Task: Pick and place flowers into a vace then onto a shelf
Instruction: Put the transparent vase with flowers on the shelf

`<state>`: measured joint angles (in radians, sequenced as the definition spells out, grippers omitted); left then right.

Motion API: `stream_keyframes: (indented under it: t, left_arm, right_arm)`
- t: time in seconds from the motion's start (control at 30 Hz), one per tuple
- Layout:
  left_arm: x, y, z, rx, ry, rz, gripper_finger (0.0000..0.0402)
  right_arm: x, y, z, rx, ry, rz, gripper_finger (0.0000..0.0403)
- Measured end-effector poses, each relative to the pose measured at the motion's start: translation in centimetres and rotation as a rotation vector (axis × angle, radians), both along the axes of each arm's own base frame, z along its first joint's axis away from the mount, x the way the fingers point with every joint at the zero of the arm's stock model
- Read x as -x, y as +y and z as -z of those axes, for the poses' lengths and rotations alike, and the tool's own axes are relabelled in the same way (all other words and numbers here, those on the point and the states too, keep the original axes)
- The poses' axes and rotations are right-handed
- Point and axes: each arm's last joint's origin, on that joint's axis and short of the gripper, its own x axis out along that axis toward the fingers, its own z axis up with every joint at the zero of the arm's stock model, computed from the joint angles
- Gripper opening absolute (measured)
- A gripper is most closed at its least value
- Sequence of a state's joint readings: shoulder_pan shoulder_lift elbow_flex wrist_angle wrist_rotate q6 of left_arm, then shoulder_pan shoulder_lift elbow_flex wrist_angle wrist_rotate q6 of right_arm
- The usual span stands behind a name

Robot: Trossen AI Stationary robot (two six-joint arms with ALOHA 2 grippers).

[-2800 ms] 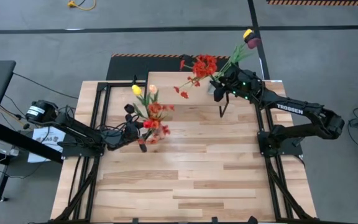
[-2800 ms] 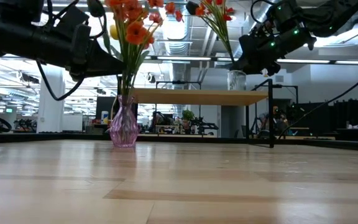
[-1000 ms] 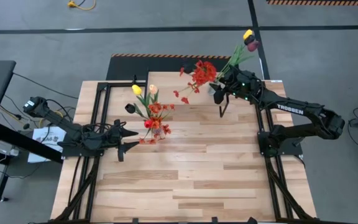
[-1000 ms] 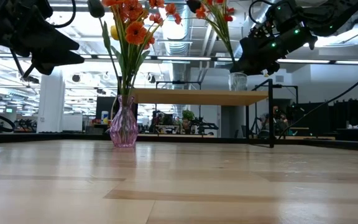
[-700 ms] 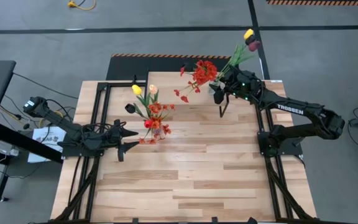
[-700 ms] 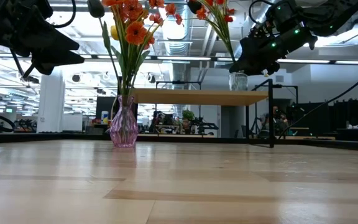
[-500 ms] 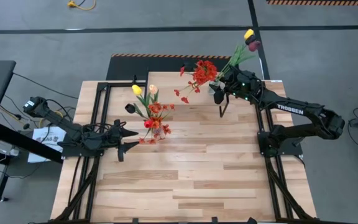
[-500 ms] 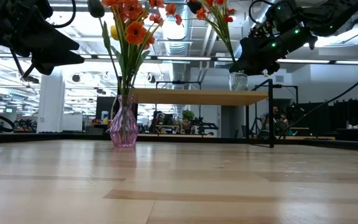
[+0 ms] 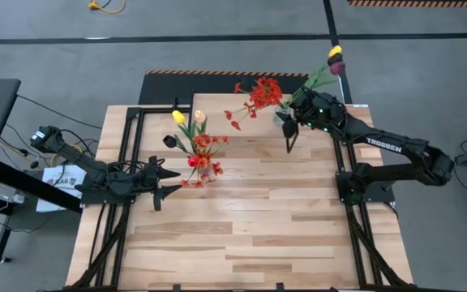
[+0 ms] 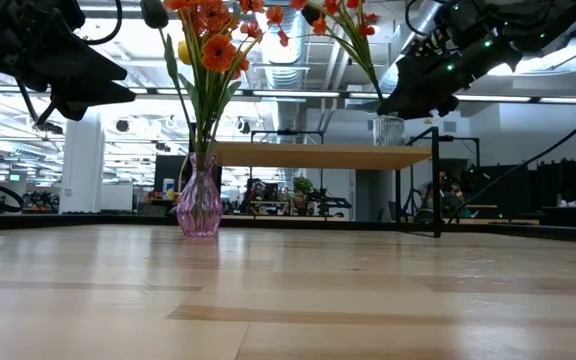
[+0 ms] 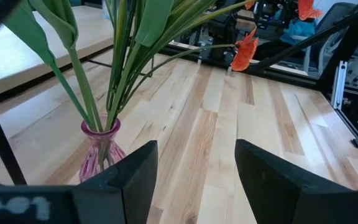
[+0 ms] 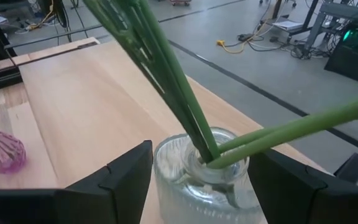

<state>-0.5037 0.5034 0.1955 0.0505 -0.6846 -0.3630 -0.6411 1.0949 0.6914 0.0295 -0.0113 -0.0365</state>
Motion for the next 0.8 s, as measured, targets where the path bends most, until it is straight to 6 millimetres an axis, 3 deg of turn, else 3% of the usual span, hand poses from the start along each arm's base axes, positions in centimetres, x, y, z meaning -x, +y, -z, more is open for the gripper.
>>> stream_keyframes:
  t: [0.8]
  left_arm:
    - [0.00,-0.01,0.01,0.010,-0.001,0.001,0.0204]
  right_arm:
    - [0.74,1.02,-0.25,0.016,0.070,-0.031,0.0245]
